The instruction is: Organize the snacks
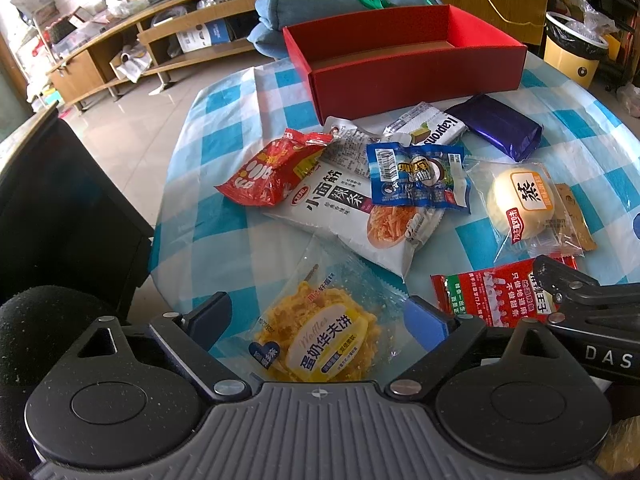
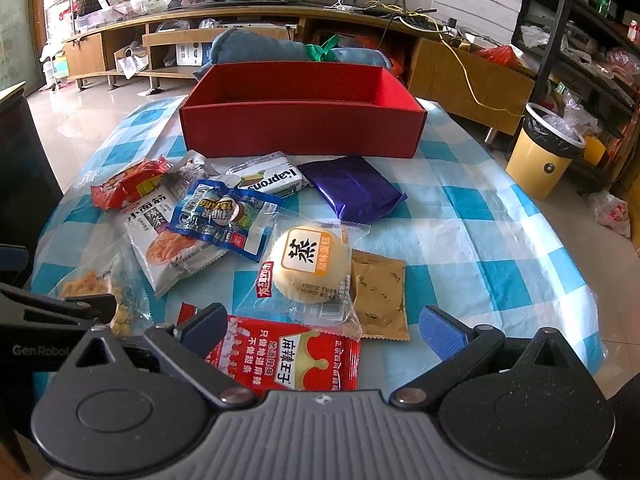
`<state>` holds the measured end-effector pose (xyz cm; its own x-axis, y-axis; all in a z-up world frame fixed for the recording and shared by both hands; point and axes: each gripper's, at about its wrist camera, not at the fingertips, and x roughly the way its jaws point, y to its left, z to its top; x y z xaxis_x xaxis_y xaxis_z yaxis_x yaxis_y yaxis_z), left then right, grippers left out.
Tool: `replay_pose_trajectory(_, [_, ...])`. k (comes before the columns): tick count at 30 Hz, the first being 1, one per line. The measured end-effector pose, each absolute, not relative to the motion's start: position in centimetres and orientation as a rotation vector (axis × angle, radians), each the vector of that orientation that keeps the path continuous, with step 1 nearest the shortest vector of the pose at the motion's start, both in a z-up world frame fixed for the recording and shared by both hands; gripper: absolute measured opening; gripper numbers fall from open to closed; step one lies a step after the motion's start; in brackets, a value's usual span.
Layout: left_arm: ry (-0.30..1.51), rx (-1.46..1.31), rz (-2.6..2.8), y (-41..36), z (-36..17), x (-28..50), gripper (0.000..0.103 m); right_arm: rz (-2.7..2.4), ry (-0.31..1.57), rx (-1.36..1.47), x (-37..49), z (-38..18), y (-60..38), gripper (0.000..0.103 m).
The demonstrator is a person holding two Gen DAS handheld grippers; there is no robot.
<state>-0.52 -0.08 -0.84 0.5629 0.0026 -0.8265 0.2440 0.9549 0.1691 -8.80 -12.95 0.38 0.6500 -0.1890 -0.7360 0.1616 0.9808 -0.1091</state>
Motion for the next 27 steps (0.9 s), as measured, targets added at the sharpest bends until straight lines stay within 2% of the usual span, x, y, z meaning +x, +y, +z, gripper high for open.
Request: replay_pose_trajectory(27, [1.036,0.222,-0.182,1.0,-0.8,0.6,0.094,-0.12,0.872,-0.008,-8.6,0.6,-13.2,0.095])
